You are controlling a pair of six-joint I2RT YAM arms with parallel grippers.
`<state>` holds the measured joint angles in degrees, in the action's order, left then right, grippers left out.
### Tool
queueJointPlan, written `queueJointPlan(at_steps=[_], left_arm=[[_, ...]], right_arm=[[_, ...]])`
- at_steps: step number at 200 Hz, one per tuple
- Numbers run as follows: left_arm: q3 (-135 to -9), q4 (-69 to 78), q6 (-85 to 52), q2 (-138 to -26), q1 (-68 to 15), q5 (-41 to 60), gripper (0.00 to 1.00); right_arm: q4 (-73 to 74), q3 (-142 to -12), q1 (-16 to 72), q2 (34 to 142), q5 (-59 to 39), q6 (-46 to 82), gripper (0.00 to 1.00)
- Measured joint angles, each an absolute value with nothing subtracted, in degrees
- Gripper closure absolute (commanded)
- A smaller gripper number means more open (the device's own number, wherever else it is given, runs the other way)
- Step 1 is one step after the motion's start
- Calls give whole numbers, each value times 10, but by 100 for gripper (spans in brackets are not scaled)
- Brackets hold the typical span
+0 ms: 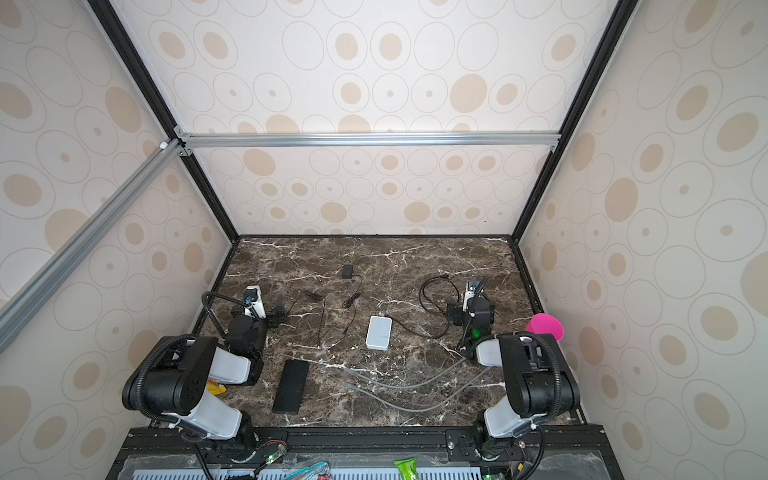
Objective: Insert the plug into the switch port
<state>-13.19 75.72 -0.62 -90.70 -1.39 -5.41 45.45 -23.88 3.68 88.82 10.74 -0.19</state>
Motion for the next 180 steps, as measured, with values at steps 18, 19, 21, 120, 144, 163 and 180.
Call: queueJointPlan(at_steps=[18,19,21,120,144,163,180], left_arm=[[-132,757,-6,-907,-14,-54,2],[-132,757,-6,-907,-14,-54,2],[-132,757,-6,-907,-14,-53,2],[-126,759,-20,-904,-3,-34,2],[-95,732,-16,-824,-29,-92,2],[-76,691,-45,-656,-81,-137,2],[-93,656,-116,-517,-101,-138,2]], right_arm=[[455,-239,37,888,107,-2,0],[455,-239,37,888,107,-2,0],[455,-239,37,888,107,-2,0],[455,-239,37,888,107,-2,0],[419,-241,63,862,137,-20,0],[267,-303,142,766,167,-20,0],[178,-390,180,683,159,49,0]])
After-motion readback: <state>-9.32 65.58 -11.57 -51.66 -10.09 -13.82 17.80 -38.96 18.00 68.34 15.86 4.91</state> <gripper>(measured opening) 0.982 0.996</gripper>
